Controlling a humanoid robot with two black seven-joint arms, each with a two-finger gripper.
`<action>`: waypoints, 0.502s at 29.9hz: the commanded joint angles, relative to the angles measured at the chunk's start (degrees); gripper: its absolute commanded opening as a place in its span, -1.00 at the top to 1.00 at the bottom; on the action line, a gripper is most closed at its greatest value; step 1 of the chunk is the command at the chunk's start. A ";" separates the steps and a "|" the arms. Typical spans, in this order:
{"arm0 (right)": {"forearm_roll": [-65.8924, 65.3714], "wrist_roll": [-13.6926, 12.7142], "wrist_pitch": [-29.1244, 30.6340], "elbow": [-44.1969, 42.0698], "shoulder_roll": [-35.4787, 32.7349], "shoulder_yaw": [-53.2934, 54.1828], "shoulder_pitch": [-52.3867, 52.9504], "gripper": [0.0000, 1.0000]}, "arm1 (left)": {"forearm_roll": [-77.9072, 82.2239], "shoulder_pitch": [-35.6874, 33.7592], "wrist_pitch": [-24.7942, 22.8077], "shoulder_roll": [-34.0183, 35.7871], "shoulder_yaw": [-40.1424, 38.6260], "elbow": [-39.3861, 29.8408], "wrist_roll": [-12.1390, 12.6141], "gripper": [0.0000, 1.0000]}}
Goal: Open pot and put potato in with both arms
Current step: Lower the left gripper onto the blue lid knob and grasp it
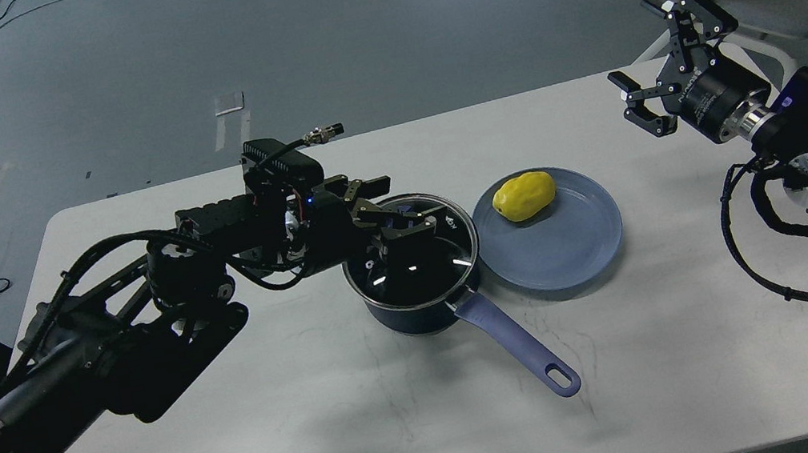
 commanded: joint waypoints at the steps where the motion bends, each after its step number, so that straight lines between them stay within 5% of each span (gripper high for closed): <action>1: -0.02 0.00 0.00 0.01 -0.02 -0.02 0.00 -1.00 | 0.72 0.26 0.62 -0.69 1.48 1.71 -0.38 -0.95; 10: -0.02 0.00 0.00 0.01 -0.02 -0.02 -0.09 -1.00 | 0.72 1.75 0.89 -0.96 1.48 1.71 -0.47 -0.93; 14: -0.02 0.00 0.00 0.01 -0.02 -0.02 -0.09 -1.00 | 0.64 1.84 0.97 -0.96 1.48 1.71 -0.38 -0.80; 15: -0.11 0.00 0.00 0.01 -0.02 -0.02 -0.09 -1.00 | 0.72 1.84 1.06 -1.04 1.48 1.71 -0.38 -0.63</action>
